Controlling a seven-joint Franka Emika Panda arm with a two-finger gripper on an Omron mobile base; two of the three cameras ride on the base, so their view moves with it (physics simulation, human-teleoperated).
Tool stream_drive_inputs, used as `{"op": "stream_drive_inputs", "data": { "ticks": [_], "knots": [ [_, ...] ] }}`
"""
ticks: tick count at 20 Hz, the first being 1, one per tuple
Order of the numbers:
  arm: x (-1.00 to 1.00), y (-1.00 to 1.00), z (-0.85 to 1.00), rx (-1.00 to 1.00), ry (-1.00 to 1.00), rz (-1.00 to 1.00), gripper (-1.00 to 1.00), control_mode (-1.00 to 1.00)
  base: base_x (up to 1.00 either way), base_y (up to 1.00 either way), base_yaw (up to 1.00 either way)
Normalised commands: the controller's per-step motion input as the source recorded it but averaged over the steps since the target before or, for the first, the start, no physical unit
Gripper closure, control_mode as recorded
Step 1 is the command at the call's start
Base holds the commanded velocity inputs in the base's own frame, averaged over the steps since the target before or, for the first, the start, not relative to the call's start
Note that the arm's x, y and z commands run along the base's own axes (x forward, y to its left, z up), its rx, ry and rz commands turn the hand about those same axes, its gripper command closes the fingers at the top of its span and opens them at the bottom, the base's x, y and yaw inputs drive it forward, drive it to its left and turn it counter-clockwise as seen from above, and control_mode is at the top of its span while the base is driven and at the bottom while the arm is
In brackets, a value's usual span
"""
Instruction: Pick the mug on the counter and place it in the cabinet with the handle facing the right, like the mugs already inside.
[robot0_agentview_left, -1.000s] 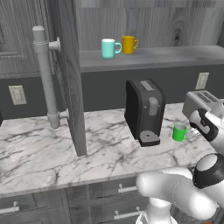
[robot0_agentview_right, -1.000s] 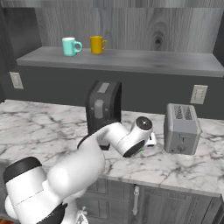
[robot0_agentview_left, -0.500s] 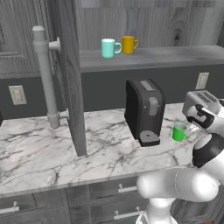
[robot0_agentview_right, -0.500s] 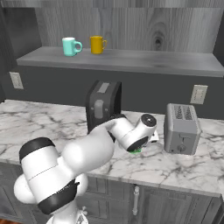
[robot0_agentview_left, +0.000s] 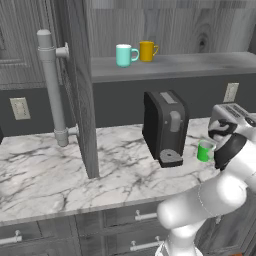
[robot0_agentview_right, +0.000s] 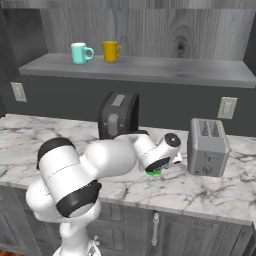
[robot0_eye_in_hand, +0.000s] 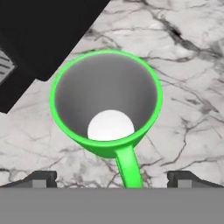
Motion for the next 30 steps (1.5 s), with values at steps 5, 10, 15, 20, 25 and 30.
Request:
{"op": "stream_drive_inputs", "data": {
  "ticks": [5, 10, 15, 20, 25, 30],
  "knots": [
    [0.17, -0.15, -0.13, 0.00, 0.00, 0.03, -1.00, -1.00, 0.00, 0.00, 0.00],
    [0.17, -0.20, -0.10, 0.00, 0.00, 0.01, -1.00, -1.00, 0.00, 0.00, 0.00],
    [0.29, -0.12, -0.10, 0.00, 0.00, 0.00, -1.00, -1.00, 0.00, 0.00, 0.00],
    [0.34, -0.02, -0.08, 0.00, 0.00, 0.00, 1.00, -1.00, 0.00, 0.00, 0.00],
    [0.19, 0.00, -0.03, 0.00, 0.00, 0.02, 1.00, -1.00, 0.00, 0.00, 0.00],
    [0.14, 0.00, 0.00, 0.00, 0.00, 0.06, 1.00, -1.00, 0.00, 0.00, 0.00]
  ]
}}
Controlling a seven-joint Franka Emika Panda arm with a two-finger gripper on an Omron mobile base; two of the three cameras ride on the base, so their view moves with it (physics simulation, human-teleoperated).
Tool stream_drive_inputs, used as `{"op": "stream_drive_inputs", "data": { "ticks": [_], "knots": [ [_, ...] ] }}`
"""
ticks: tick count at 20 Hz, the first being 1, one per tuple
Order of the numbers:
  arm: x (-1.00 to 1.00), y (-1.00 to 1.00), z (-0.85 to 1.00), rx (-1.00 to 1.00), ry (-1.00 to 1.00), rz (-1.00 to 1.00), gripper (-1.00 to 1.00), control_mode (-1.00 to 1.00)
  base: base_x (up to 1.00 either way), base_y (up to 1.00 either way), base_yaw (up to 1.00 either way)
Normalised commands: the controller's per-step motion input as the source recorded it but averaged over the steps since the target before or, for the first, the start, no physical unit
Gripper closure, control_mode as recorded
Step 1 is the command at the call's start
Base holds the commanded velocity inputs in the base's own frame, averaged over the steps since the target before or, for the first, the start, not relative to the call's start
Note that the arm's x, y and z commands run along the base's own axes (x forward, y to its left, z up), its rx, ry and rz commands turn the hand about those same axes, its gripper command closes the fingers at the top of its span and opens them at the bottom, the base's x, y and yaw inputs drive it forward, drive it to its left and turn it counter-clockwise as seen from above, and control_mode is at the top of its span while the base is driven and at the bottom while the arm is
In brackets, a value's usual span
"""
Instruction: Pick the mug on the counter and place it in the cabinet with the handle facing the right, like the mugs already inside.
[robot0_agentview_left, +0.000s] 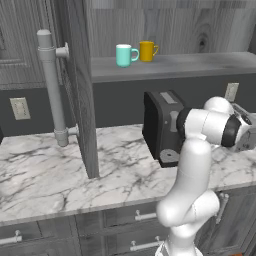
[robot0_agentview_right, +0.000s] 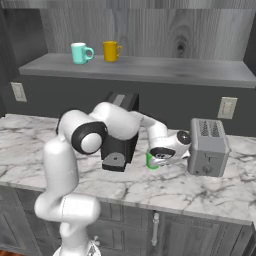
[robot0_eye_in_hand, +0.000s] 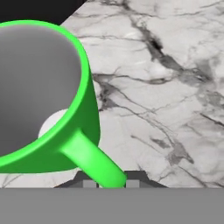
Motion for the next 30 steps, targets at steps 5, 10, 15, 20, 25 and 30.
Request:
{"op": "stream_drive_inputs", "data": {
  "ticks": [5, 10, 15, 20, 25, 30],
  "knots": [
    [0.02, 0.01, 0.01, 0.00, 0.00, 0.07, 1.00, -1.00, 0.00, 0.00, 0.00],
    [-0.13, 0.19, 0.31, 0.00, -0.03, 0.03, 1.00, -1.00, 0.00, 0.00, 0.00],
    [-0.35, 0.27, 0.45, -0.03, -0.09, 0.02, 1.00, -1.00, 0.00, 0.00, 0.00],
    [-0.44, 0.30, 0.43, -0.02, -0.09, 0.00, 1.00, -1.00, 0.00, 0.00, 0.00],
    [-0.51, 0.33, 0.45, 0.00, -0.11, 0.00, 1.00, -1.00, 0.00, 0.00, 0.00],
    [-0.49, 0.36, 0.49, 0.00, -0.12, 0.00, 1.00, -1.00, 0.00, 0.00, 0.00]
  ]
}}
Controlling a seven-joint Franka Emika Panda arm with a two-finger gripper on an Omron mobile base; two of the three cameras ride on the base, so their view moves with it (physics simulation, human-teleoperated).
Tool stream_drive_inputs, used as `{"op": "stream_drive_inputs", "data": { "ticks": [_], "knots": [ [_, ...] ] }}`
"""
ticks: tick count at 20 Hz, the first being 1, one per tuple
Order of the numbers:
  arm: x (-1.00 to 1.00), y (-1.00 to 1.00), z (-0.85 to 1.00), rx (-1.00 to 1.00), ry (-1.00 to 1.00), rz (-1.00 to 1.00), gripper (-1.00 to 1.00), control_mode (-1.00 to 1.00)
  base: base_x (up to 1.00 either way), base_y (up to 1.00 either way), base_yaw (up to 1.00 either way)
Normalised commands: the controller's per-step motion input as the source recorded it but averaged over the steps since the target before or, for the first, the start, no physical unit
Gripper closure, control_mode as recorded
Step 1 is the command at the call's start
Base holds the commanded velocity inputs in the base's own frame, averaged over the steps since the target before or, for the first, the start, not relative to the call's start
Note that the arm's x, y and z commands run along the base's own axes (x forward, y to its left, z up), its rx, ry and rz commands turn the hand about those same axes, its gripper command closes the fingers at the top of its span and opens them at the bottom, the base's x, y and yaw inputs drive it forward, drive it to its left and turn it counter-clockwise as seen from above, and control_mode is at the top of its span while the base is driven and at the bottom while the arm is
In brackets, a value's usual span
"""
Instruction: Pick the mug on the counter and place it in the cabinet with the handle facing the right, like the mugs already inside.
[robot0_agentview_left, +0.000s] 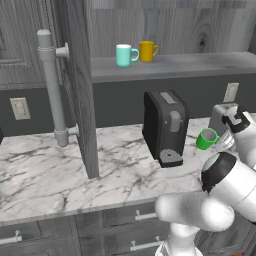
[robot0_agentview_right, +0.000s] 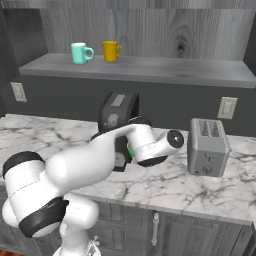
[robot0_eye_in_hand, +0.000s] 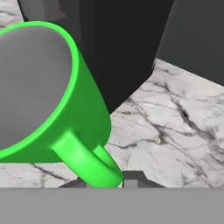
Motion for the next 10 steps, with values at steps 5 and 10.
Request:
{"op": "stream_drive_inputs", "data": {
  "ticks": [5, 10],
  "knots": [
    [-0.32, 0.31, 0.51, 0.00, -0.08, 0.00, 1.00, -1.00, 0.00, 0.00, 0.00],
    [-0.18, 0.29, 0.49, 0.00, -0.03, 0.00, 1.00, -1.00, 0.00, 0.00, 0.00]
  ]
}}
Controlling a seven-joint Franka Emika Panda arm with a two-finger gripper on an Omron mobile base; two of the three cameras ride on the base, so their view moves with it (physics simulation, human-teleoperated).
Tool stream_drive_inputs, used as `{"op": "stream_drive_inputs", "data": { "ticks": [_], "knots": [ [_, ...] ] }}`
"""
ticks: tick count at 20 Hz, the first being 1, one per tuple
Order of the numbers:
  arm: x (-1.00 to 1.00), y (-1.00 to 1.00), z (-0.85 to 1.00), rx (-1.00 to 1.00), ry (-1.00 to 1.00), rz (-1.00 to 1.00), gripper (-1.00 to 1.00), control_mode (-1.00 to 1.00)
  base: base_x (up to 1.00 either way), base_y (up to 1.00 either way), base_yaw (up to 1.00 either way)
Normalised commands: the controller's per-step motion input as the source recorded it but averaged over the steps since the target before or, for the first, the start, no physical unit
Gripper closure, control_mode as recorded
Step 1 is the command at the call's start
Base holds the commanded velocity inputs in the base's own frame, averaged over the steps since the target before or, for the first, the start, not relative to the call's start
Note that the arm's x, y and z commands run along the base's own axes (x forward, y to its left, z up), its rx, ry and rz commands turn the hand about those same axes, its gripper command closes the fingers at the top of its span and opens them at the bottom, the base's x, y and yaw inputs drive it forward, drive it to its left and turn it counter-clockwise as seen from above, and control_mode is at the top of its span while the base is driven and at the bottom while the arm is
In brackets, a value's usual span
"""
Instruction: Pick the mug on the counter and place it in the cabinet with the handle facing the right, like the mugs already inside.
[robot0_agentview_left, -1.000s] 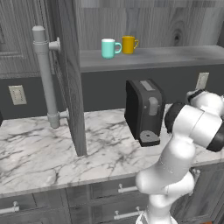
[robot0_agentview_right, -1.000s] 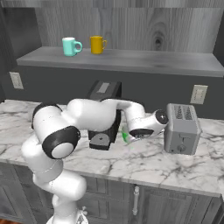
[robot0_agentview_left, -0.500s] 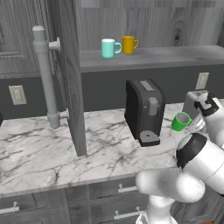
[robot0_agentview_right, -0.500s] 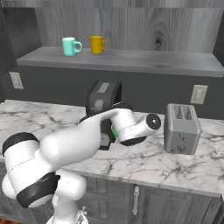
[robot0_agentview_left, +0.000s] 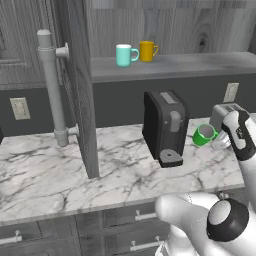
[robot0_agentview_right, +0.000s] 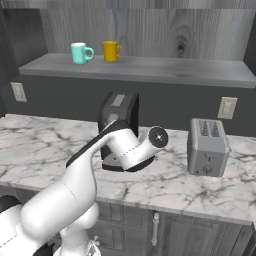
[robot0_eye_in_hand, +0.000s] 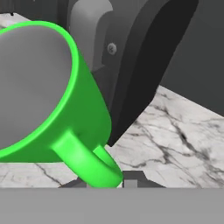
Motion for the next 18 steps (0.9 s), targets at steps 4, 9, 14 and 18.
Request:
{"op": "stream_drive_inputs", "data": {
  "ticks": [4, 9, 14, 18],
  "knots": [
    [-0.14, 0.27, 0.38, 0.01, 0.00, 0.00, 1.00, -1.00, 0.00, 0.00, 0.00],
    [-0.18, 0.21, 0.38, 0.04, 0.00, 0.00, 1.00, -1.00, 0.00, 0.00, 0.00],
    [-0.18, 0.11, 0.50, 0.01, 0.00, 0.00, 1.00, -1.00, 0.00, 0.00, 0.00],
    [-0.16, 0.06, 0.59, 0.01, 0.00, 0.00, 1.00, -1.00, 0.00, 0.00, 0.00]
  ]
}}
